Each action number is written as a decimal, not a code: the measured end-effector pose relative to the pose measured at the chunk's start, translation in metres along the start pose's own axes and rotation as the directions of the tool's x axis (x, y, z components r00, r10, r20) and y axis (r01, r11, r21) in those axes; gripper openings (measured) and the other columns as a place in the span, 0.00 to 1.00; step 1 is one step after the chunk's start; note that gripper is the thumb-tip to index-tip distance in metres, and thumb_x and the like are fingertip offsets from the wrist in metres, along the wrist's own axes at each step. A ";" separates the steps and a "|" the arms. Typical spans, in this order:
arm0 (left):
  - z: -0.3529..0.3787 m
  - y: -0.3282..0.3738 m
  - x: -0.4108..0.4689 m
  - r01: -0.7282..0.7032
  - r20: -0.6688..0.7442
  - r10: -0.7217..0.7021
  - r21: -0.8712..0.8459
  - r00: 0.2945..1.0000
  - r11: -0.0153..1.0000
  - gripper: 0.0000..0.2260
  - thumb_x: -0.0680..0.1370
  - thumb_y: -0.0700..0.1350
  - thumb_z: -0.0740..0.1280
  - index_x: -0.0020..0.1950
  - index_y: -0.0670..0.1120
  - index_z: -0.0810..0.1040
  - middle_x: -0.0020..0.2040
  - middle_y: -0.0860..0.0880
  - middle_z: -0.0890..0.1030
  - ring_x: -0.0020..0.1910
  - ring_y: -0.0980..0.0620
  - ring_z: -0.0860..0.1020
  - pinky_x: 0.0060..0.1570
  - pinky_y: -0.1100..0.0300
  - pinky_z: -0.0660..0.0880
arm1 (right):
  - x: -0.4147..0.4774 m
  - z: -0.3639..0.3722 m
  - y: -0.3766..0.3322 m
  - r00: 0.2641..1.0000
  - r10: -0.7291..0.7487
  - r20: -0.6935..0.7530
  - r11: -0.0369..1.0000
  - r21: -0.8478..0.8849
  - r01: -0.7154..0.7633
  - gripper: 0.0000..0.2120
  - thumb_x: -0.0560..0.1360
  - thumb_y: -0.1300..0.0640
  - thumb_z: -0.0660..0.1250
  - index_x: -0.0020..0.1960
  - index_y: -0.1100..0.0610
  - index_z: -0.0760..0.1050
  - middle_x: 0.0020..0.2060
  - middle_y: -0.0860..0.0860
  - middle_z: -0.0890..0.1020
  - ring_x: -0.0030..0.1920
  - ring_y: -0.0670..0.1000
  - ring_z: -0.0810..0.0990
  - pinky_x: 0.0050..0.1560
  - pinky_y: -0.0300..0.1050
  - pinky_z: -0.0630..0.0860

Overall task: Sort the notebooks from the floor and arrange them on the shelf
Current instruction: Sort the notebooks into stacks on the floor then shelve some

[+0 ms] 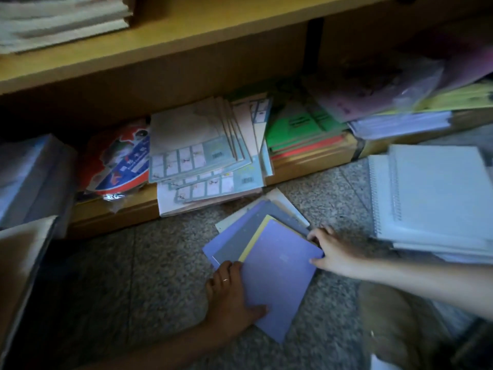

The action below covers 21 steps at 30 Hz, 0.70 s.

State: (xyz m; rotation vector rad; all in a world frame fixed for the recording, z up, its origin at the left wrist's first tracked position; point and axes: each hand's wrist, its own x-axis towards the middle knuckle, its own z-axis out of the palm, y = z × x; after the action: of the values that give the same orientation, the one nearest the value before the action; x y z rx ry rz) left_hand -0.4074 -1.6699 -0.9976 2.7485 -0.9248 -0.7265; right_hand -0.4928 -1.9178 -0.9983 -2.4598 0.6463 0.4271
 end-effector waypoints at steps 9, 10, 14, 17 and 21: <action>0.006 0.028 0.004 0.114 -0.015 -0.113 0.036 0.993 0.993 0.48 0.59 0.60 0.76 0.68 0.49 0.51 0.64 0.47 0.55 0.65 0.43 0.60 0.59 0.52 0.63 | 0.002 0.006 0.005 0.997 0.068 0.024 0.990 0.122 -0.070 0.25 0.65 0.53 0.76 0.54 0.48 0.65 0.50 0.49 0.69 0.47 0.49 0.72 0.37 0.39 0.66; 0.005 0.029 0.006 0.113 -0.034 -0.111 0.063 0.993 0.992 0.48 0.59 0.59 0.77 0.68 0.49 0.52 0.64 0.47 0.57 0.64 0.43 0.62 0.58 0.53 0.64 | 0.003 0.007 0.005 0.998 0.068 0.013 0.988 0.141 -0.069 0.25 0.65 0.55 0.77 0.54 0.49 0.66 0.50 0.49 0.69 0.46 0.49 0.71 0.35 0.35 0.63; -0.005 0.025 0.017 0.109 -0.047 -0.109 -0.004 0.993 0.994 0.39 0.60 0.56 0.77 0.63 0.48 0.61 0.61 0.47 0.65 0.62 0.45 0.67 0.56 0.56 0.65 | 0.007 0.008 0.009 0.997 0.076 -0.006 0.978 0.197 -0.074 0.22 0.65 0.59 0.76 0.52 0.49 0.66 0.50 0.51 0.72 0.44 0.50 0.73 0.36 0.40 0.66; -0.016 0.027 0.012 -0.076 -0.035 0.074 -0.050 0.997 0.996 0.26 0.67 0.48 0.74 0.59 0.47 0.64 0.59 0.47 0.67 0.56 0.44 0.72 0.47 0.54 0.72 | 0.007 0.011 0.013 0.993 0.115 -0.009 0.977 0.180 -0.112 0.23 0.65 0.59 0.75 0.54 0.50 0.69 0.50 0.52 0.72 0.45 0.51 0.74 0.41 0.43 0.69; -0.031 0.039 -0.016 -0.410 -0.097 0.431 0.179 0.897 0.894 0.31 0.66 0.42 0.74 0.63 0.52 0.63 0.51 0.49 0.78 0.29 0.48 0.78 0.24 0.57 0.67 | -0.002 0.023 0.023 0.990 0.138 -0.009 0.982 0.135 -0.136 0.27 0.61 0.57 0.72 0.59 0.51 0.68 0.56 0.55 0.68 0.51 0.57 0.74 0.52 0.48 0.75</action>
State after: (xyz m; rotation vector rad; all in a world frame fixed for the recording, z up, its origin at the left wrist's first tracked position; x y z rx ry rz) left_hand -0.4238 -1.6919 -0.9531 2.5343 -1.5332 -0.4001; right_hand -0.5103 -1.9204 -1.0253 -2.3031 0.8281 0.4014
